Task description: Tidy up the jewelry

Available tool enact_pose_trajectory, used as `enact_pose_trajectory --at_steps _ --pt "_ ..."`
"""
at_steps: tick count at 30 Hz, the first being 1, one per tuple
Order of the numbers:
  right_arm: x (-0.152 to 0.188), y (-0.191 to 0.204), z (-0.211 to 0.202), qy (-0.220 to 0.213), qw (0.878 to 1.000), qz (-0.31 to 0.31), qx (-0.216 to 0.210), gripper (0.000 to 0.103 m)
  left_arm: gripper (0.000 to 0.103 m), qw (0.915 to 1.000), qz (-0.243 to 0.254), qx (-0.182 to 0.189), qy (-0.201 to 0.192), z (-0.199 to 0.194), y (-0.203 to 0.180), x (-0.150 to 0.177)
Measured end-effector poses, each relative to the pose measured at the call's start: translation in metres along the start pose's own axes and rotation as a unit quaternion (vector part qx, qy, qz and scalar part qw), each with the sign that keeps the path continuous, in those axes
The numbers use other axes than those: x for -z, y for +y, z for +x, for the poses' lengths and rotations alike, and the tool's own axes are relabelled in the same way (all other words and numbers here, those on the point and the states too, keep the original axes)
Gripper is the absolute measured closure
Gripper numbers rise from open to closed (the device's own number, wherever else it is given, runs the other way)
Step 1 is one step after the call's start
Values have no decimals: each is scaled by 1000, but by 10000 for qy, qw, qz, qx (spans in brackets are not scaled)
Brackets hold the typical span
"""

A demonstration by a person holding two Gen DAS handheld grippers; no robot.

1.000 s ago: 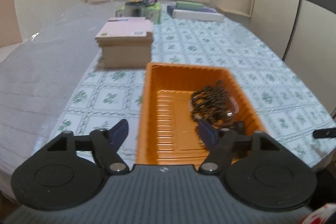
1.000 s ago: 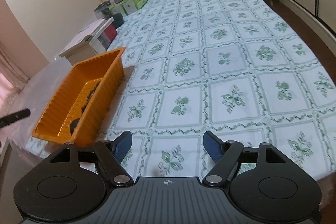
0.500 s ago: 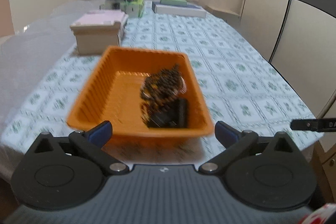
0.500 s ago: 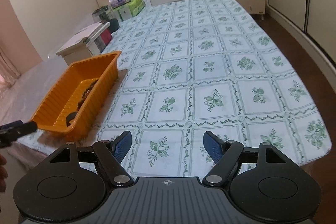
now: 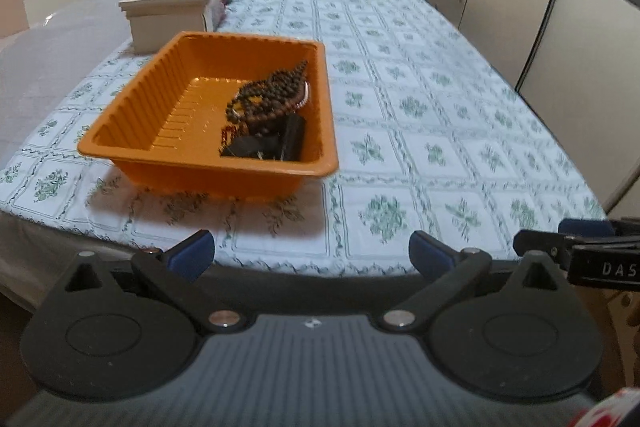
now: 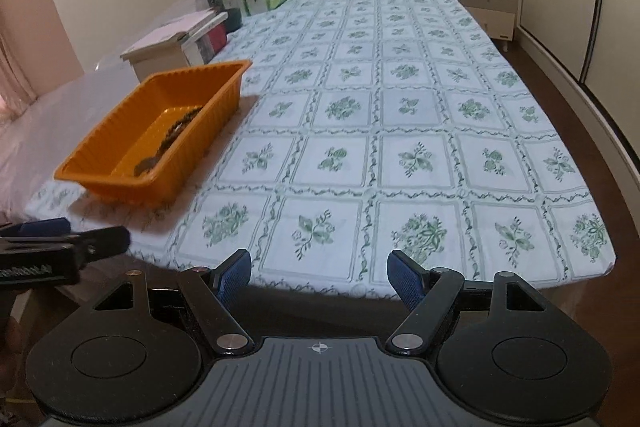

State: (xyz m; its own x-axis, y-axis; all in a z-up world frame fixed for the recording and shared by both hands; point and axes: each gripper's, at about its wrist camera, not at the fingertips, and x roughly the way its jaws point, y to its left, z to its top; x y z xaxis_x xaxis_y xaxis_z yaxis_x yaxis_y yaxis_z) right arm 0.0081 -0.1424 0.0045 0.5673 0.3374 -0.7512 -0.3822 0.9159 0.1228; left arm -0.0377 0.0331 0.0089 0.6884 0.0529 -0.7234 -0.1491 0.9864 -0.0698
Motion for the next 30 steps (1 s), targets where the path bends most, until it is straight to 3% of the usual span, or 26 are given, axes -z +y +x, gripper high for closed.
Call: enact_pose_trajectory --at_steps 7,30 --pt "4 0 7 120 9999 7 61 28 1 9997 159 -94 164 9 -9 5" --pt "4 -1 13 212 9998 -22 63 28 0 9996 209 -52 170 13 -15 4"
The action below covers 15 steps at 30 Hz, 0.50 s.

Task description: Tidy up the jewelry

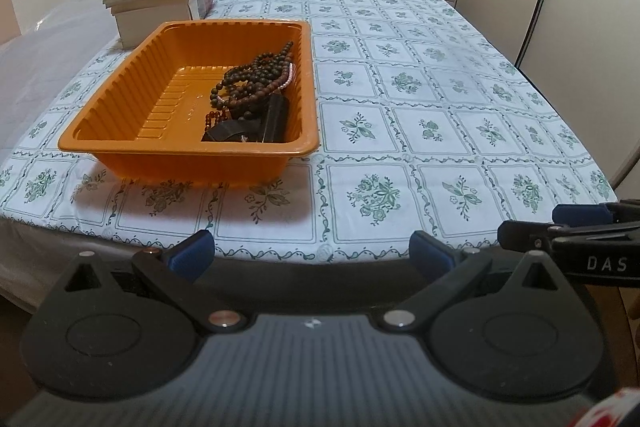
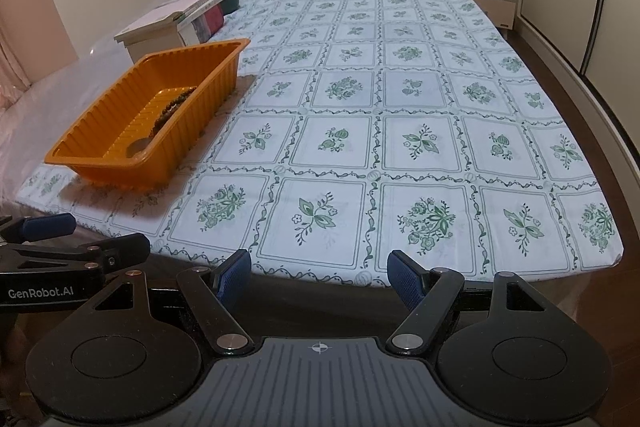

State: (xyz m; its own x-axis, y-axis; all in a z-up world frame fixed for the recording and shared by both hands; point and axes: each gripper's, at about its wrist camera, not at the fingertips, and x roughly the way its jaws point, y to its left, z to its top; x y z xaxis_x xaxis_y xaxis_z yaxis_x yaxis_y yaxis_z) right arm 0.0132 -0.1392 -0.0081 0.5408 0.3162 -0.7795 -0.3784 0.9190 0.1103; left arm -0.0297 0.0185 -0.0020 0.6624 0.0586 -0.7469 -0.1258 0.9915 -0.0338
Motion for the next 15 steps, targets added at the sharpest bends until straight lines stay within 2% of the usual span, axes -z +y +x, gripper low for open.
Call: enact_pose_trajectory --at_steps 15 --pt "-1 3 0 -9 10000 -37 19 28 0 10000 20 10 -8 -1 1 -3"
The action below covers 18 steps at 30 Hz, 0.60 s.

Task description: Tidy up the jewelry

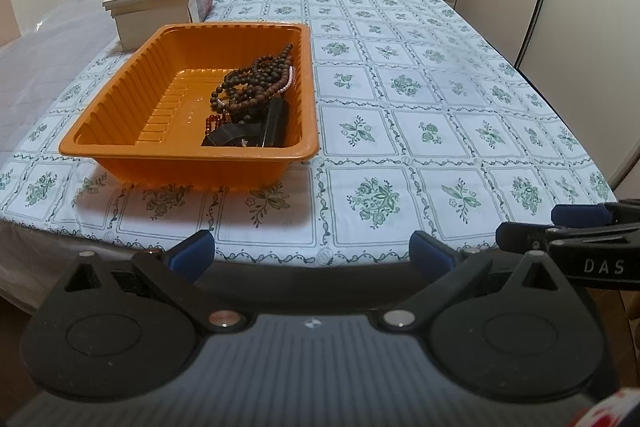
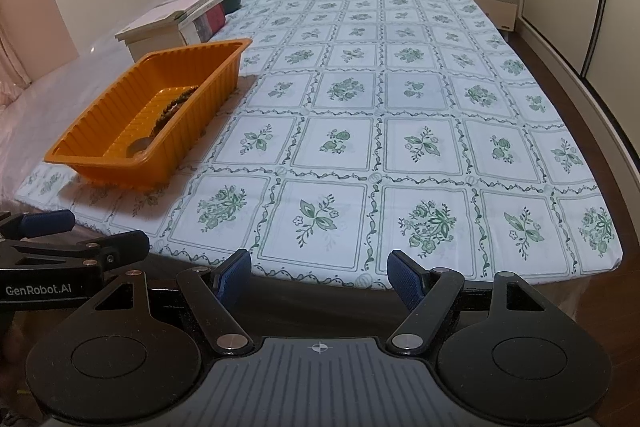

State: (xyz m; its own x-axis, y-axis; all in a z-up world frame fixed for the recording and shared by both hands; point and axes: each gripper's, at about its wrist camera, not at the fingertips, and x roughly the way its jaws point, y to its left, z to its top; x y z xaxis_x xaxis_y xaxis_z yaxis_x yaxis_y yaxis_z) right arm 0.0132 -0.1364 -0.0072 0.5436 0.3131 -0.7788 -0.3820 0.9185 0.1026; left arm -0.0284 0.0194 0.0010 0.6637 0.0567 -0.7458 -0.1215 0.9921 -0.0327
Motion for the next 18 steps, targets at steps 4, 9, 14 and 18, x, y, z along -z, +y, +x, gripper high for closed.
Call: enact_pose_trajectory --at_steps 4,9,14,18 --pt "0 0 0 -3 10000 -5 2 28 0 10000 -1 -2 -3 0 0 0" --pt "-1 0 -1 -3 10000 -7 2 28 0 10000 11 -6 -20 -1 0 0" --pt "-1 0 -1 -15 10000 1 14 28 0 10000 5 -7 -18 -1 0 0" --pt "-1 0 -1 -15 10000 -4 11 28 0 10000 2 -12 -21 -1 0 0"
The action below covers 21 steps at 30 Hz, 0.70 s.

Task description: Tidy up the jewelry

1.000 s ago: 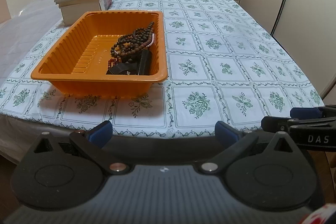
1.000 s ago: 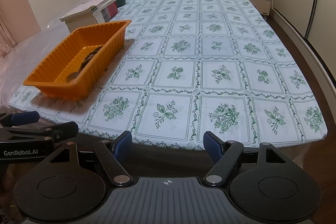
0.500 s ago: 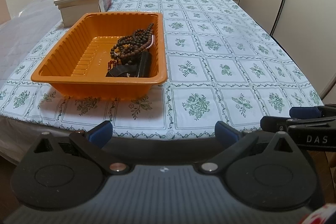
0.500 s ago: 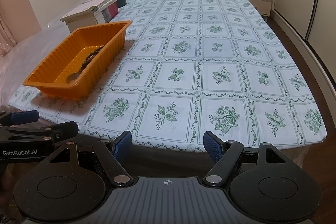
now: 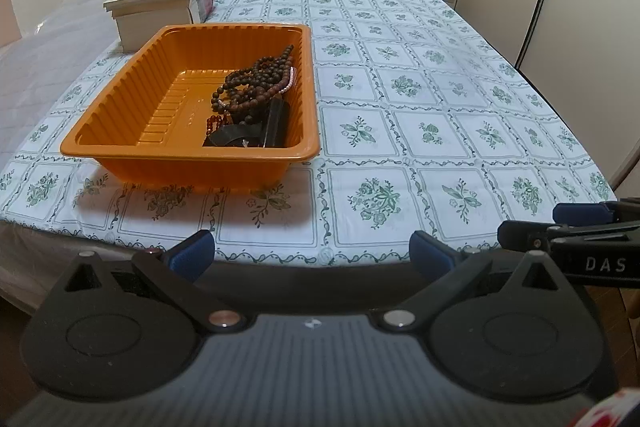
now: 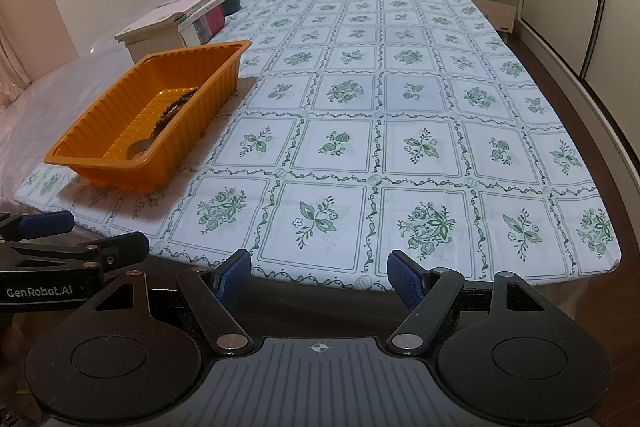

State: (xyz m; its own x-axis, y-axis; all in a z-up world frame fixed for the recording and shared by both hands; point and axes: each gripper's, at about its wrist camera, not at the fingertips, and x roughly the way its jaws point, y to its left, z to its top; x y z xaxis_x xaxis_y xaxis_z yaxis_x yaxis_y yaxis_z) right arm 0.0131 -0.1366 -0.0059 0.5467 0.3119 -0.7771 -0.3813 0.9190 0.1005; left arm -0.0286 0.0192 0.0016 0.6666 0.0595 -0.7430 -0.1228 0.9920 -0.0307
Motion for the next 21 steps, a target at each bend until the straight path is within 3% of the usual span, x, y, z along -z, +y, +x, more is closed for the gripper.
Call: enact_pose_trajectory --at_steps 21 --pt "1 0 0 4 10000 9 5 28 0 10000 -14 -7 12 1 1 3"
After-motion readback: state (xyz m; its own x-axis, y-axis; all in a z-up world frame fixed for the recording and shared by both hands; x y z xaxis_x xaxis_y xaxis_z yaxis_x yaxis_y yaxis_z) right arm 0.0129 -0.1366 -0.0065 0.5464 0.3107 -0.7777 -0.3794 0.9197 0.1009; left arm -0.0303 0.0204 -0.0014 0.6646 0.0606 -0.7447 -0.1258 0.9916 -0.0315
